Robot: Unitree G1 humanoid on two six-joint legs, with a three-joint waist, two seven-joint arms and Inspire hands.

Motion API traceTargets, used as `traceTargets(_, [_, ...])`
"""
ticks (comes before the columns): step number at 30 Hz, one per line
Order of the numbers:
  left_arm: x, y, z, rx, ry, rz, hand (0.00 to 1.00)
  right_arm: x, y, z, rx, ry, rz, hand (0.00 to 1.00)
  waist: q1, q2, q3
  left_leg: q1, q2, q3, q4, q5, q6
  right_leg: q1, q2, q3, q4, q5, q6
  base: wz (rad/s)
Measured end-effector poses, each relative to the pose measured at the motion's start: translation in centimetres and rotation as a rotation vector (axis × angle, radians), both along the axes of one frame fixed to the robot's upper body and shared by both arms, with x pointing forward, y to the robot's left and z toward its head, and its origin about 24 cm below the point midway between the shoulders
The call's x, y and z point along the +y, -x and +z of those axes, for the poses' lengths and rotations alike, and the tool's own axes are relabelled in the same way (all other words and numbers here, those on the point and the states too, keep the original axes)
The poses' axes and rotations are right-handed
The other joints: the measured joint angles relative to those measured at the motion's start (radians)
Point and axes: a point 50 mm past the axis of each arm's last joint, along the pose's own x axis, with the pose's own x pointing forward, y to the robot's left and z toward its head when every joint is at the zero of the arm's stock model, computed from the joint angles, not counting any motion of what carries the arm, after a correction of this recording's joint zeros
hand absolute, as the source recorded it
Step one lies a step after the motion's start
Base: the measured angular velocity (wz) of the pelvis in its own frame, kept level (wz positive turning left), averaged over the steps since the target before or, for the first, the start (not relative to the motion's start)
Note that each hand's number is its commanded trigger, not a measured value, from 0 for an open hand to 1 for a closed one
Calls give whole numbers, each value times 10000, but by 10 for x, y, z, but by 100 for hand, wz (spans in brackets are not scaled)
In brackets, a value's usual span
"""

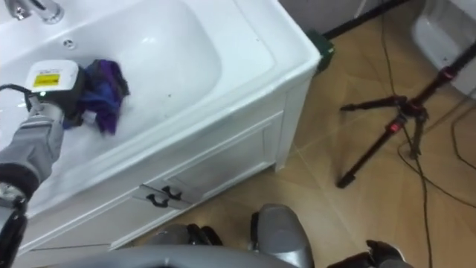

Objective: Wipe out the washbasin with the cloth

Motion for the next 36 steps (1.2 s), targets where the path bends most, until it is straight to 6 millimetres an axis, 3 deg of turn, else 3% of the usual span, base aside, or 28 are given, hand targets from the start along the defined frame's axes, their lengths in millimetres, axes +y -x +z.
traceTargets(9, [21, 11, 7, -570, -465, 526, 100, -7, 6, 3, -128, 179, -149, 0, 540, 102, -3, 2, -53, -179, 15, 36, -29, 176, -91, -176, -75, -173, 6, 6])
traceTargets(12, [32, 14, 15, -550, -1224, 477, 100, -17, 17, 7, -1, 471, -412, 0, 683, 125, -5, 162, -50, -265, -14, 37, -46, 446, -69, -263, -231, -215, 15, 9])
traceTargets(21, [51, 8, 46, -1252, -2358, 522, 100, -22, 20, 9, 189, 689, -100, 0, 695, 458, -40, 201, -148, -691, -52, 66, -91, 776, -69, -648, -510, -187, 16, 11])
traceTargets(29, [75, 8, 77, -1350, -3559, 1035, 100, -26, 16, 11, 147, 644, 115, 0, 874, 423, -6, 476, -231, -776, -241, 121, -170, 937, -111, -636, -501, -268, 20, 1])
traceTargets(36, [80, 10, 79, -1099, -3792, 1554, 100, -31, 14, 15, 74, 811, 199, 0, 872, 512, 32, 554, -378, -1029, -205, 121, -171, 1083, -214, -725, -444, -341, 74, 4])
